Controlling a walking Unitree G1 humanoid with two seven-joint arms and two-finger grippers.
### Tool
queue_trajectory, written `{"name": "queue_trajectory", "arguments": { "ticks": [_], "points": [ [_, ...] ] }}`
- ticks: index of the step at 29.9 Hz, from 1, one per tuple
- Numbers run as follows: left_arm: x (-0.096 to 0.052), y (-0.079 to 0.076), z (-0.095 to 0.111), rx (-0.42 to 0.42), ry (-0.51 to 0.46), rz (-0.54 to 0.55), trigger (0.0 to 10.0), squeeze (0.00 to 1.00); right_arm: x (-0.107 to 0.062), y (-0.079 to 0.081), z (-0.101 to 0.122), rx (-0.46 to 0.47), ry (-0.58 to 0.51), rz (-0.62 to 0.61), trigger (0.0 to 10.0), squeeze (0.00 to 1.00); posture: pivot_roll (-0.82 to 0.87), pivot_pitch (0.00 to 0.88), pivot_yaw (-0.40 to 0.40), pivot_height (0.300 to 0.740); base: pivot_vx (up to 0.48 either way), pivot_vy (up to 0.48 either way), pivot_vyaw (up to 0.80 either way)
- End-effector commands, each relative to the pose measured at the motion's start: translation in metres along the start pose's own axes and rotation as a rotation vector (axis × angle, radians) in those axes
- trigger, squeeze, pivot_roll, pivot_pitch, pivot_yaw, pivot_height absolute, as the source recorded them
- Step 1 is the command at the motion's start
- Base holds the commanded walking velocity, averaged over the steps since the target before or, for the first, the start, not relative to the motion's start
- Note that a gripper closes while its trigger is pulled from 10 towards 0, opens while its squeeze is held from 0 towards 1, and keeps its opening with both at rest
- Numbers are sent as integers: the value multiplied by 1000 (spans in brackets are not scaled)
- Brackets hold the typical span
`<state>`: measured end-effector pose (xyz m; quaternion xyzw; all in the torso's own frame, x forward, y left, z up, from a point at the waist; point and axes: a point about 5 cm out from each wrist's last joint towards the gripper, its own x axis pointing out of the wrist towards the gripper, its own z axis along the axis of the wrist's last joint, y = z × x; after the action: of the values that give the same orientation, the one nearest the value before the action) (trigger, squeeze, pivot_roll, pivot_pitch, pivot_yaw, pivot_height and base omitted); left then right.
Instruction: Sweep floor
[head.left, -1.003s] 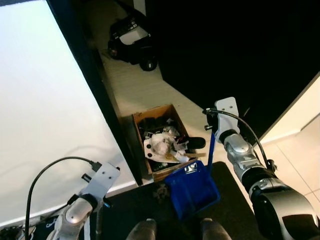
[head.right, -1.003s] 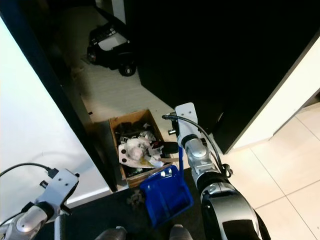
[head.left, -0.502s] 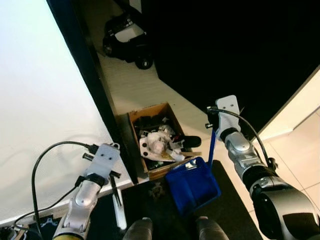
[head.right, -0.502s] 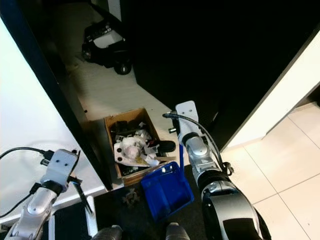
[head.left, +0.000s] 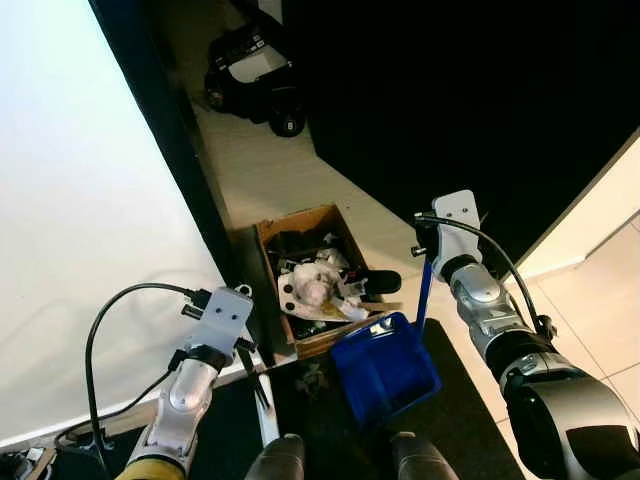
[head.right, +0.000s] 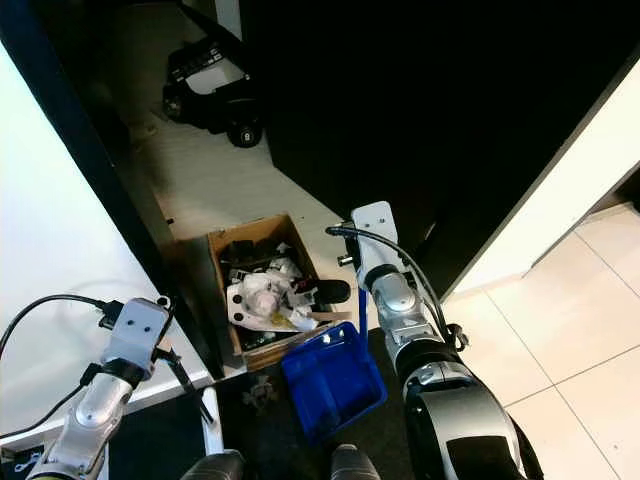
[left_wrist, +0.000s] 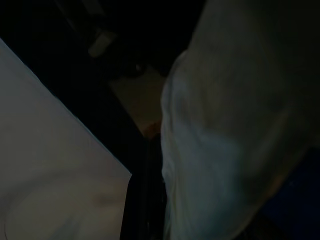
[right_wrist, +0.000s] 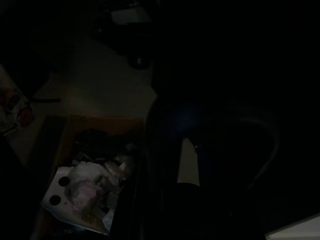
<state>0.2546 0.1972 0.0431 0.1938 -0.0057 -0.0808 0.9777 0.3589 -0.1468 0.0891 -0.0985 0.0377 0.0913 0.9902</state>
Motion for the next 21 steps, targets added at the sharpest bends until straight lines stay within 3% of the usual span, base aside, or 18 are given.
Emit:
{"name": "queue_trajectory", "arguments": {
  "ticks": [1, 7, 21],
  "points": [
    [4, -1, 6, -22, -38, 22, 10000, 8, 3, -1, 8, -14, -40, -12, 10000, 0, 130, 108, -36, 740, 0, 0, 0],
    [26, -6, 26, -109, -107, 62, 10000, 0, 4, 12, 6, -17, -26, -30, 10000, 0, 134, 107, -33, 740, 0, 0, 0],
    [37, -34, 34, -188, -109, -35, 10000, 0, 2, 37, 0, -15, -12, -13, 10000, 0, 137, 97, -24, 740, 0, 0, 0]
  ]
}}
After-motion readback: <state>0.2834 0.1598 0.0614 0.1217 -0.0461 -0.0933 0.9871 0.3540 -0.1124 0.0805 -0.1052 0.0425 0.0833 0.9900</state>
